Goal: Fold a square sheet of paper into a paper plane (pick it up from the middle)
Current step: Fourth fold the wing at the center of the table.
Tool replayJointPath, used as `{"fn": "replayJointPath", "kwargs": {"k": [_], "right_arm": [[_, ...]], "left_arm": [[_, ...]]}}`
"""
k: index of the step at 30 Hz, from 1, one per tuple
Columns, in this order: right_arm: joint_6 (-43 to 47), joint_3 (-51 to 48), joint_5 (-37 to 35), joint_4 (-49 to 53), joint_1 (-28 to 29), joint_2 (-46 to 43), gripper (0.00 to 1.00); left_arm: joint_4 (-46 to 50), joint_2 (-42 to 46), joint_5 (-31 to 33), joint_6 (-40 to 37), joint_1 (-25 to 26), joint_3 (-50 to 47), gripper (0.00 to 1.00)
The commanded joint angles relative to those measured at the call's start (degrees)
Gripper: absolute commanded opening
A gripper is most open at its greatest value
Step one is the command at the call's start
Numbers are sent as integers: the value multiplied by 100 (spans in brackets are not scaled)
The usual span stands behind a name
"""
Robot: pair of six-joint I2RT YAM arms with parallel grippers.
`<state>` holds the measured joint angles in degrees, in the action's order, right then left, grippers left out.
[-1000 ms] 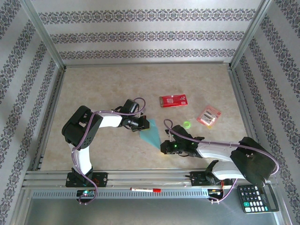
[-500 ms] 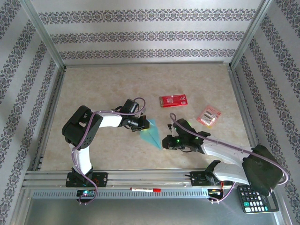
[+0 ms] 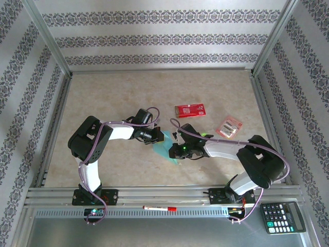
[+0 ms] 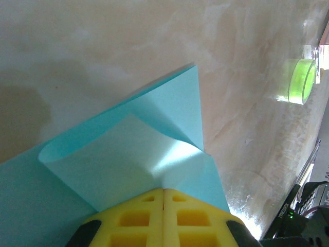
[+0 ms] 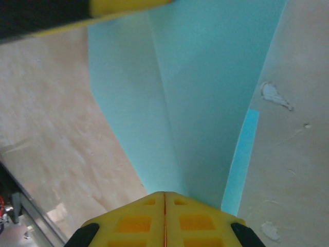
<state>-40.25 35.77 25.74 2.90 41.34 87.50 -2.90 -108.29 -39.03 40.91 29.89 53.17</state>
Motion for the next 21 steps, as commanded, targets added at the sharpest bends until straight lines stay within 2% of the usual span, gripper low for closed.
{"fn": "replayJointPath", "kwargs": {"k": [1, 8, 21], "right_arm": [[175, -57, 90, -86, -86, 163, 7], [89, -556, 117, -225, -125, 178, 7], [-385, -1493, -19, -282, 9, -691, 6]], "left_arm": [[677, -333, 642, -136, -100, -87, 3], [698, -342, 638, -150, -102, -76, 3], [729, -335, 686, -173, -106, -92, 3]]}}
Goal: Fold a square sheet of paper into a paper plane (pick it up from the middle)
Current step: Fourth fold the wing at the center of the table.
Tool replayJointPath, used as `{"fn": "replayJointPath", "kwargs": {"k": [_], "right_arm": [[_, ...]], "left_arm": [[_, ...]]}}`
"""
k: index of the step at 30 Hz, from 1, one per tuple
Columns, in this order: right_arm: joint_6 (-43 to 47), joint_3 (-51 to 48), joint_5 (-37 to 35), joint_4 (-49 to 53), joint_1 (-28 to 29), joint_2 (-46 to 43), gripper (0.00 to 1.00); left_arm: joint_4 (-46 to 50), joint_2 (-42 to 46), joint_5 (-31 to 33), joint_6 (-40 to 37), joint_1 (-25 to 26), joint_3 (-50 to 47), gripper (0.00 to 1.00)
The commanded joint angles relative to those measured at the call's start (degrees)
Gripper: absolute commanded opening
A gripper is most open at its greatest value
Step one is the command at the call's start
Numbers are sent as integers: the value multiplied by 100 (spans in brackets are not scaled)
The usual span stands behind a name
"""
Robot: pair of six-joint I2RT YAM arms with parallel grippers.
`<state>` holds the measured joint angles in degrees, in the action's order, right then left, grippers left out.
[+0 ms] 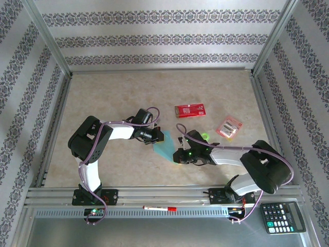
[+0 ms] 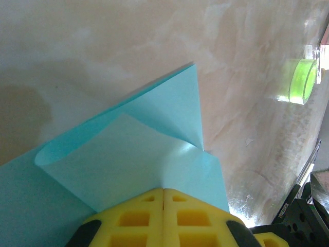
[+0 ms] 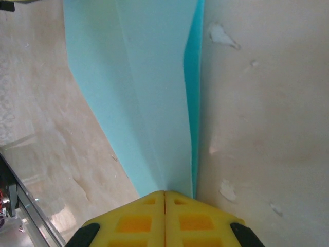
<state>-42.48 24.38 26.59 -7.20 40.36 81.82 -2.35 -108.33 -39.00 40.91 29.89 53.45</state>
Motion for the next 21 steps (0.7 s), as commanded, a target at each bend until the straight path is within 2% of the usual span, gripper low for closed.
{"fn": "replayJointPath", "kwargs": {"k": [1, 7, 11, 21], "right_arm": [[-202, -422, -104, 742, 135, -245, 6], [-268, -505, -18, 920, 0, -1118, 6], [-263, -62, -3, 961, -106, -1335, 6], [-51, 534, 134, 699, -66, -441, 7]], "left_arm": [[673, -329, 686, -179, -106, -122, 3], [692, -350, 691, -180, -106, -104, 2], [696, -346, 691, -180, -105, -85, 3], [726, -333, 678, -194, -106, -89, 3]]}}
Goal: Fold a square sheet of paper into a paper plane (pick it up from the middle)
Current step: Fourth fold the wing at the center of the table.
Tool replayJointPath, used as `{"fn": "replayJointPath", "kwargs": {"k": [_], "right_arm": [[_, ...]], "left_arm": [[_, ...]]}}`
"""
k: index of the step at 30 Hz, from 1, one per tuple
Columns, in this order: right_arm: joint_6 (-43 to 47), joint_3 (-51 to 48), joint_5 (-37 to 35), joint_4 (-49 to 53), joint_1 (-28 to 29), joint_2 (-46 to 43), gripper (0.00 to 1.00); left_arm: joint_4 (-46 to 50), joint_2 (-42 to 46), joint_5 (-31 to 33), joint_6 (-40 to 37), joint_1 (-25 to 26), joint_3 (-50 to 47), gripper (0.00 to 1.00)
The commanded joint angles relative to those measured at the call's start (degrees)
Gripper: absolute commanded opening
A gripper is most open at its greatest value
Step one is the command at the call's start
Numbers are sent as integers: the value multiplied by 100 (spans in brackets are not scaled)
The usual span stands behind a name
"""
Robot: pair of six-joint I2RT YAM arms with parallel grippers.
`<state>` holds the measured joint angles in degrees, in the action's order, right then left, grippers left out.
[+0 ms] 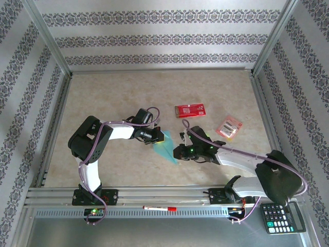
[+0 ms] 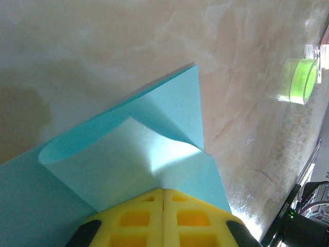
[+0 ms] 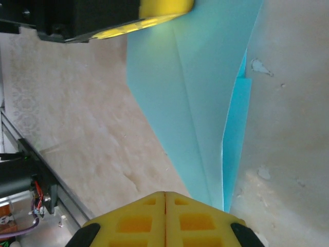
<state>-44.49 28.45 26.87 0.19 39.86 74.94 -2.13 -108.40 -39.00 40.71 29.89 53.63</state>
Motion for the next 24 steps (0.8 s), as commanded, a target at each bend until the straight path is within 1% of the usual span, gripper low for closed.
{"fn": "replayJointPath", "kwargs": {"k": [1, 11, 18, 21, 24], "right_arm": [[164, 159, 124, -80, -12, 355, 6], [225, -95, 7, -375, -42, 1063, 5], [139, -479, -124, -442, -44, 1128, 5], [78, -608, -170, -438, -44, 1051, 4], [37, -691, -208, -433, -32, 963, 4]], "left_arm": [[705, -322, 678, -175, -106, -108, 3], [705, -322, 668, -174, -110, -105, 3], [677, -305, 586, -125, -105, -46, 4], [637, -224, 512, -69, -105, 15, 10], [565, 4, 438, 22, -105, 106, 18]]}}
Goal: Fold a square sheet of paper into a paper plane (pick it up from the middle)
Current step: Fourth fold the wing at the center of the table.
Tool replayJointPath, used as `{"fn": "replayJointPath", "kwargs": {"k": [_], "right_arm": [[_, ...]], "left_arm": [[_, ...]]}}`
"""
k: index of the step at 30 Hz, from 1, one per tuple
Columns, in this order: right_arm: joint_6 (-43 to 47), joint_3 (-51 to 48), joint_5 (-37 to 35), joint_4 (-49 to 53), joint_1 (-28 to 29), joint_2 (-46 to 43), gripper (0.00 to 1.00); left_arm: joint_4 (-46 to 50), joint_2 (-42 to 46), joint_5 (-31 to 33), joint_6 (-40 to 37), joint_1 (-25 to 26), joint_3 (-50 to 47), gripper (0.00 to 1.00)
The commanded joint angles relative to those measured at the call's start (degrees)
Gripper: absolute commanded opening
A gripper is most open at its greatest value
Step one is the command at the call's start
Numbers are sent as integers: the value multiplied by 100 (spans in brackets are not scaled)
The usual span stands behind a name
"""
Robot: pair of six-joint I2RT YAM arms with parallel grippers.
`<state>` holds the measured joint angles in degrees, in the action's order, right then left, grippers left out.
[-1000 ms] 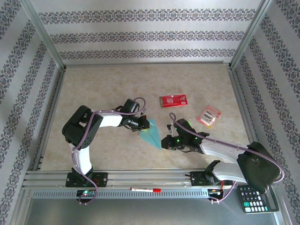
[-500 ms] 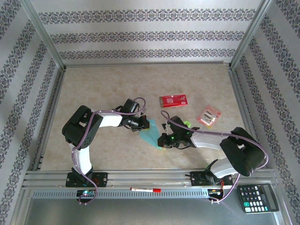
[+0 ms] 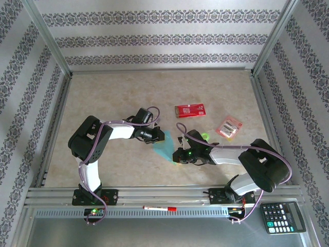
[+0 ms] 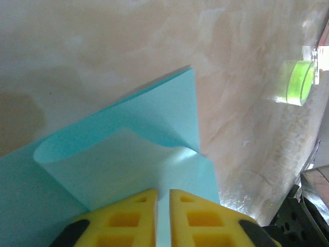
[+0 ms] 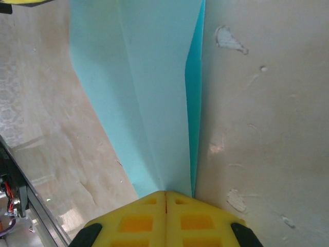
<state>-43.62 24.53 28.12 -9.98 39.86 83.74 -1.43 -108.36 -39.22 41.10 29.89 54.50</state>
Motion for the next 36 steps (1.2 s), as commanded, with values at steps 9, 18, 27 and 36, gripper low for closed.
{"fn": "replayJointPath", "kwargs": {"k": [9, 18, 27, 36], "right_arm": [[-112, -309, -395, 543, -28, 93, 3], [-135, -310, -438, 541, -26, 118, 3], [-111, -291, -430, 564, -33, 178, 3], [-120, -265, -439, 611, -33, 152, 3]], "left_arm": [[660, 1021, 414, 247, 59, 30, 33], [-278, 1275, 33, 1262, 652, -747, 0], [-889, 849, -222, 1699, 1044, -963, 0], [-889, 500, -296, 1793, 1195, -888, 0]]}}
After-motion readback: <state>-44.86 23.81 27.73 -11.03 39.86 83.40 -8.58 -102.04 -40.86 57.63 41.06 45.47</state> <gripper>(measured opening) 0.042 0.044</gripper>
